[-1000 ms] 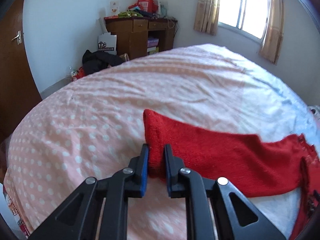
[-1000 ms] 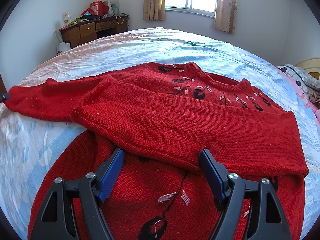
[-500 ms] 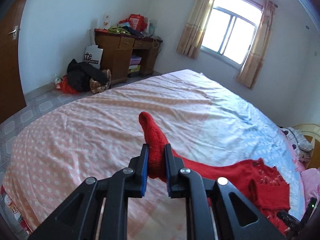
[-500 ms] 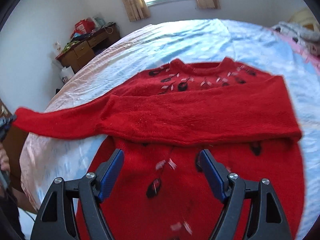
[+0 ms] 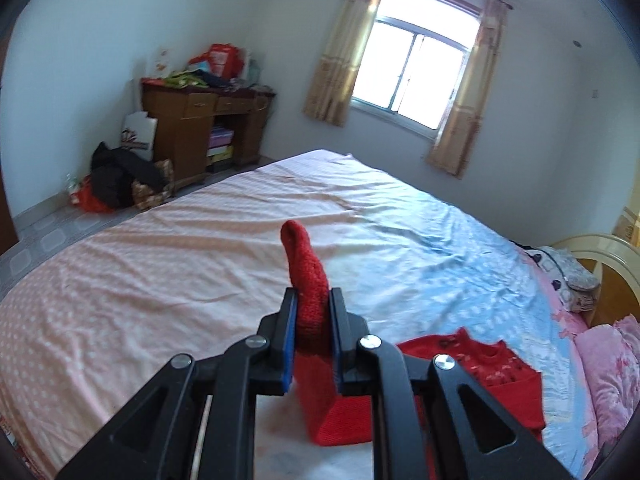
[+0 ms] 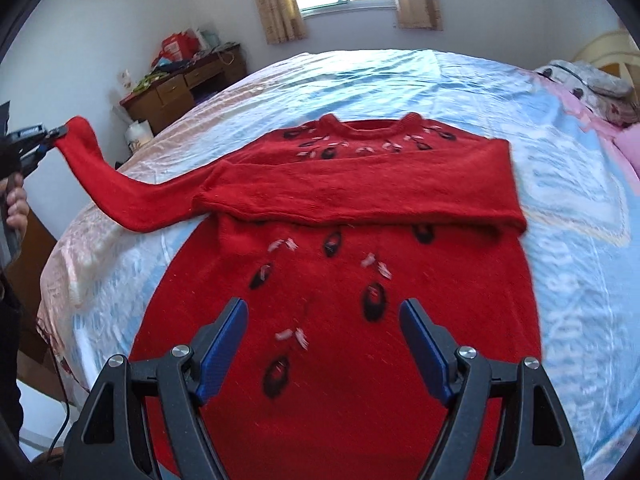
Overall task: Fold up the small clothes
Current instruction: 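Lift the held sleeve over the sweater body and release it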
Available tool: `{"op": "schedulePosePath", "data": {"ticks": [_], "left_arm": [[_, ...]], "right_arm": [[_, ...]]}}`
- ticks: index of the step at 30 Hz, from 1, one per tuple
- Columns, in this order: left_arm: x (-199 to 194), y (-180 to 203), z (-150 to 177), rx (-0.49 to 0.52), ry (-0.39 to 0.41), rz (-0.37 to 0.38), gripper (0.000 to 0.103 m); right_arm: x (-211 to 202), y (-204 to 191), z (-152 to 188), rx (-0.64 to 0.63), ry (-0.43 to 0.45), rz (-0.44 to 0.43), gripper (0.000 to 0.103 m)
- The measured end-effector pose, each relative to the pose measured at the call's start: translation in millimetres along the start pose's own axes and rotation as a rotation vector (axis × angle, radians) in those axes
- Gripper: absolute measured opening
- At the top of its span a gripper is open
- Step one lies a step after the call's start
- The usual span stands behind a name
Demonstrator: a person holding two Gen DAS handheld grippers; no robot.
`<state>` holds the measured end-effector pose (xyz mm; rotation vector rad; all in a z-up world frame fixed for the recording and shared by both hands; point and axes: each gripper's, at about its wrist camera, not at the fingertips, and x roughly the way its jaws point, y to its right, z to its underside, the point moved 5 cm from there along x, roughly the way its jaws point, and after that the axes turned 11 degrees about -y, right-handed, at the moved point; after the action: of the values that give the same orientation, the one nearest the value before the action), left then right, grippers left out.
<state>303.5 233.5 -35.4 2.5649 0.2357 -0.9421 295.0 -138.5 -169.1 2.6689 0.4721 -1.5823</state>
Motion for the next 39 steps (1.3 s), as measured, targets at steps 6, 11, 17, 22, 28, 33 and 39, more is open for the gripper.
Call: {"op": "schedulePosePath", "data": {"ticks": [6, 11, 17, 22, 28, 33, 39], "left_arm": [[2, 54, -15, 0.032, 0.004, 0.065, 0.015], [0, 99, -23, 0.062, 0.016, 0.115, 0.015], [3, 150, -27, 0.101, 0.028, 0.131, 0.015], [19, 202, -23, 0.144, 0.004, 0.161, 0.015], [34, 254, -5, 0.203, -0.016, 0.188, 0.015], [52, 295, 27, 0.254, -0.028, 0.199, 0.015], [88, 345, 92, 0.374, -0.093, 0.175, 0.015]], "right_arm": [[-12, 28, 20, 0.067, 0.026, -0.002, 0.079], [-20, 44, 34, 0.115, 0.052, -0.014, 0.079], [-26, 53, 40, 0.122, 0.071, -0.02, 0.079], [-20, 69, 49, 0.16, 0.07, -0.022, 0.079], [-15, 86, 56, 0.201, 0.063, -0.016, 0.079], [-11, 93, 58, 0.232, 0.072, -0.026, 0.079], [-4, 94, 61, 0.243, 0.057, -0.028, 0.079]]}}
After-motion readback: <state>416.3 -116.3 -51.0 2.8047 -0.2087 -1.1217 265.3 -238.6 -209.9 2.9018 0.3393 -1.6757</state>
